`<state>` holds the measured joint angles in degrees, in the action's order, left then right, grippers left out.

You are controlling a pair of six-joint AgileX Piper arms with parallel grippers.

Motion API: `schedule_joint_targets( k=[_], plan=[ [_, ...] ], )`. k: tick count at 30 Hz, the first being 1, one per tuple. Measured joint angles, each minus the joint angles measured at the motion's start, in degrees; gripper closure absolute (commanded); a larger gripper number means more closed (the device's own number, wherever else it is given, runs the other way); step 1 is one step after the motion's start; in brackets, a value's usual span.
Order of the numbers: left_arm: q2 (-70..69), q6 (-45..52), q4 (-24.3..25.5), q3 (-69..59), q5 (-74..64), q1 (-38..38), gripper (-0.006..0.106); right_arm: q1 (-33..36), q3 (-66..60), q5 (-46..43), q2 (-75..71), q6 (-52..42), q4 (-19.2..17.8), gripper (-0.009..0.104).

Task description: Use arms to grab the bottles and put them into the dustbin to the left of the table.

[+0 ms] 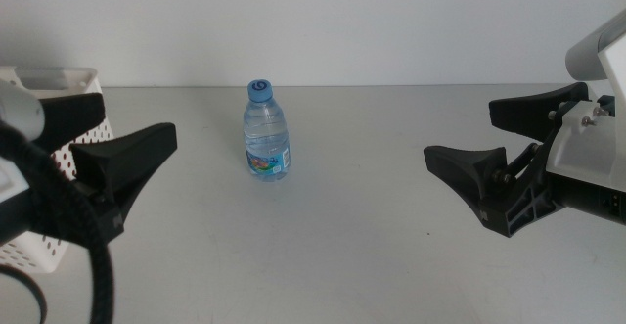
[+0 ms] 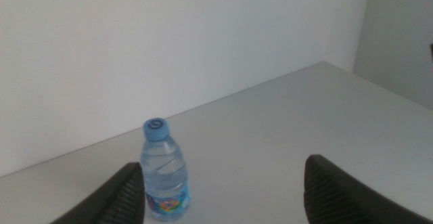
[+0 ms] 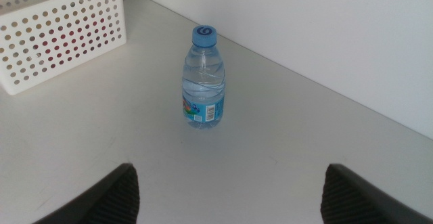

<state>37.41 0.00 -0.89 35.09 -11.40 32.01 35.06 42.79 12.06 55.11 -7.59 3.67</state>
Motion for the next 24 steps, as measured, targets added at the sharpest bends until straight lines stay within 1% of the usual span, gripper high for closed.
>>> schedule_joint_targets(
  k=[6, 10, 13, 16, 19, 24],
  plan=[
    [3.7, -0.4, 0.2, 1.6, 0.6, -7.5, 0.018, 0.0, 0.0, 0.0, 0.0, 0.0, 0.0, 0.025],
    [7.0, 0.7, 0.9, 5.2, 0.3, -10.5, 0.017, 0.0, 0.0, 0.0, 0.0, 0.0, 0.0, 0.025],
    [9.7, 1.6, 0.9, 7.4, 0.3, -10.9, 0.017, 0.0, 0.0, 0.0, 0.0, 0.0, 0.0, 0.025],
    [12.5, 2.4, 0.9, 7.5, 1.0, -10.9, 0.012, 0.0, 0.0, 0.0, 0.0, 0.0, 0.0, 0.025],
    [15.1, 2.9, 0.9, 6.1, 4.7, -10.9, 0.008, 0.0, 0.0, 0.0, 0.0, 0.0, 0.0, 0.025],
    [18.2, 2.9, 1.3, 2.5, 13.3, -10.6, 0.008, 0.0, 0.0, 0.0, 0.0, 0.0, 0.0, 0.025]
  ],
)
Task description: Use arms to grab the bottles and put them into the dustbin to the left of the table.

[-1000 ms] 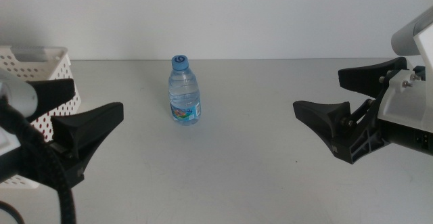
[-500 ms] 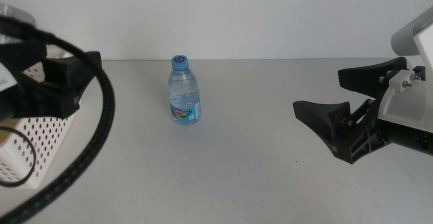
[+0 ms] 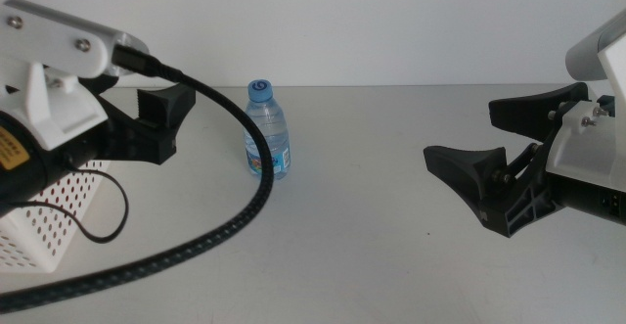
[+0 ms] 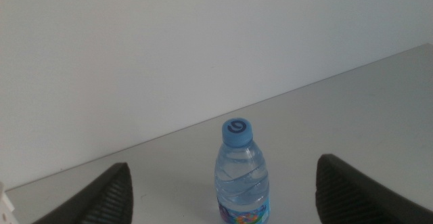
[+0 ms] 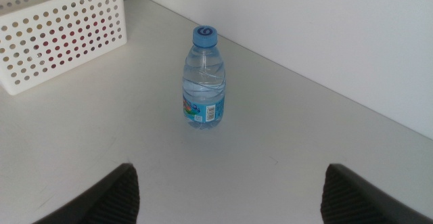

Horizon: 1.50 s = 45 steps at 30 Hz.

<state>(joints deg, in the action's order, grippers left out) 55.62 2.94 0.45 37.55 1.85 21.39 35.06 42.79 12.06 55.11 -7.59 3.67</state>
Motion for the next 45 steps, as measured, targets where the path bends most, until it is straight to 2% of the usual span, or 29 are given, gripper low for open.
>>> schedule_joint_targets(
  k=[7, 19, 29, 45],
  plan=[
    [7.4, 0.0, 2.9, -2.5, 10.1, 0.4, 0.008, 0.0, 0.0, 0.0, 0.0, 0.0, 0.0, 0.025],
    [24.2, -2.9, 4.0, -0.5, 29.3, 0.4, 0.008, 0.0, 0.0, 0.0, 0.0, 0.0, 0.0, 0.025],
    [37.0, -2.6, 4.0, 8.4, 31.9, 0.4, 0.008, 0.0, 0.0, 0.0, 0.0, 0.0, 0.0, 0.025],
    [47.4, -2.5, 5.2, 8.9, 37.7, 0.4, 0.008, 0.0, 0.0, 0.0, 0.0, 0.0, 0.0, 0.025]
  ],
)
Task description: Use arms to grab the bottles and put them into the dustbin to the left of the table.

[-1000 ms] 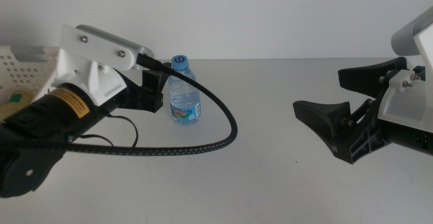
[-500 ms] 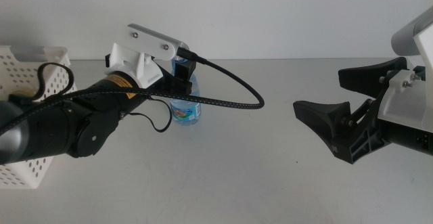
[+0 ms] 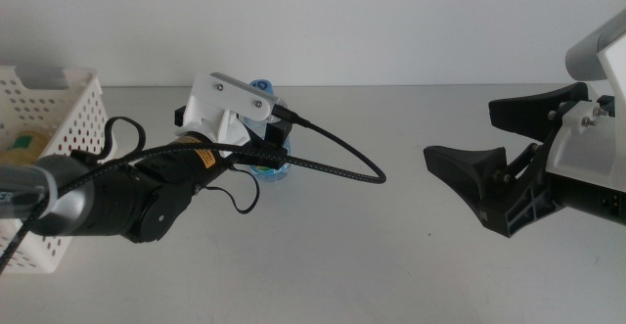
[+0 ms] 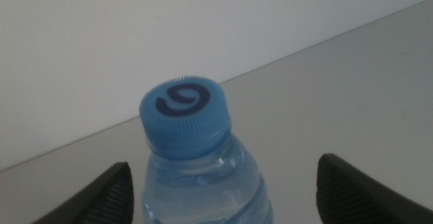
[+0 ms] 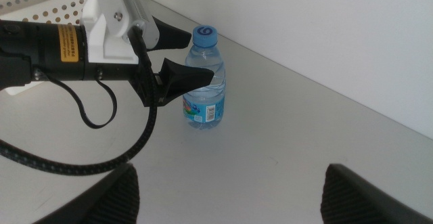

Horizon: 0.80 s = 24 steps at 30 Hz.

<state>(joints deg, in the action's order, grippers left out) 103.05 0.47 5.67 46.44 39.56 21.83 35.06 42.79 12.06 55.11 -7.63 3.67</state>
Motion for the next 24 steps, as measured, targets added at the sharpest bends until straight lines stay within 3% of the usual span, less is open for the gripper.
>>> schedule_joint_targets(
  k=[12, 24],
  plan=[
    [8.4, -1.0, -2.1, 0.3, 10.3, 0.0, 0.008, 0.0, 0.0, 0.0, 0.0, 0.0, 0.0, 0.025],
    [16.1, -1.1, -2.7, 6.9, 11.9, 0.0, 0.008, 0.0, 0.0, 0.0, 0.0, 0.0, 0.0, 0.025]
  ],
)
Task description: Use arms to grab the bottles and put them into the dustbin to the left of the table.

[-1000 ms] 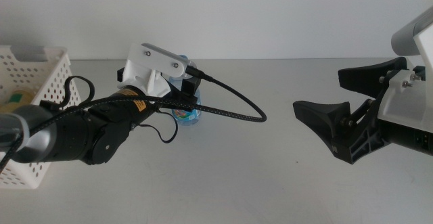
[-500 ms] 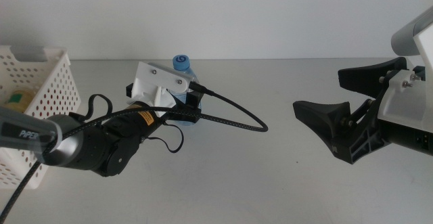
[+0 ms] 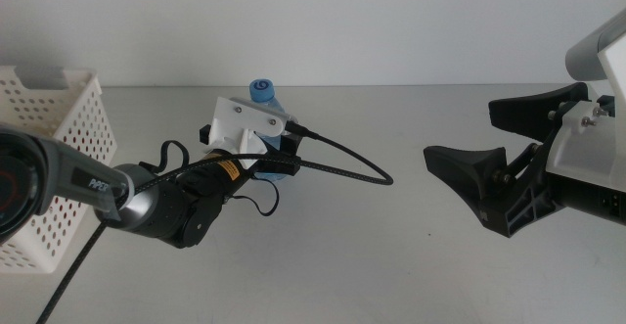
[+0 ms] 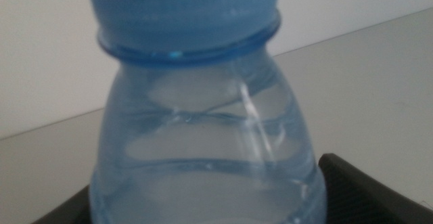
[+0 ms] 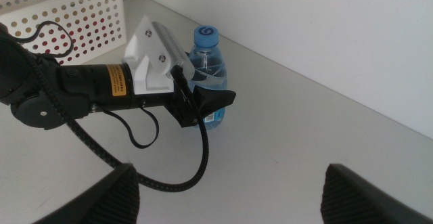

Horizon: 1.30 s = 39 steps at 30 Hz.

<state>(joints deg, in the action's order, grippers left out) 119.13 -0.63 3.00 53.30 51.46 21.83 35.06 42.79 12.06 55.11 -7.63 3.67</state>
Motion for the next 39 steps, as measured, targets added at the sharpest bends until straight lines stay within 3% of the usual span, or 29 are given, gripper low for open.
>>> schedule_joint_targets(
  k=[5, 8, 11, 20, 24, 28, 39],
  plan=[
    [2.5, 0.0, -0.3, 3.3, 0.0, 0.0, 0.009, 0.0, 0.0, 0.0, 0.0, 0.0, 0.0, 0.025],
    [3.6, 0.0, -1.2, 4.7, 0.0, 0.0, 0.015, 0.0, 0.0, 0.0, 0.0, 0.0, 0.0, 0.025],
    [4.5, -0.6, -2.1, 5.5, 0.0, 0.0, 0.028, 0.0, 0.0, 0.0, 0.0, 0.0, 0.0, 0.025],
    [5.3, -7.0, -2.7, 5.5, 1.3, 0.0, 0.084, 0.0, 0.0, 0.0, 0.0, 0.0, 0.0, 0.025],
    [3.0, -8.0, 1.4, 4.7, -3.1, -0.1, 0.102, 0.0, 0.0, 0.0, 0.0, 0.0, 0.0, 0.025],
    [-3.2, -9.3, 5.9, 4.3, -17.5, 0.1, 0.102, 0.0, 0.0, 0.0, 0.0, 0.0, 0.0, 0.025],
    [-21.2, -11.5, 6.0, 7.2, -46.6, 0.1, 0.102, 0.0, 0.0, 0.0, 0.0, 0.0, 0.0, 0.025]
  ],
)
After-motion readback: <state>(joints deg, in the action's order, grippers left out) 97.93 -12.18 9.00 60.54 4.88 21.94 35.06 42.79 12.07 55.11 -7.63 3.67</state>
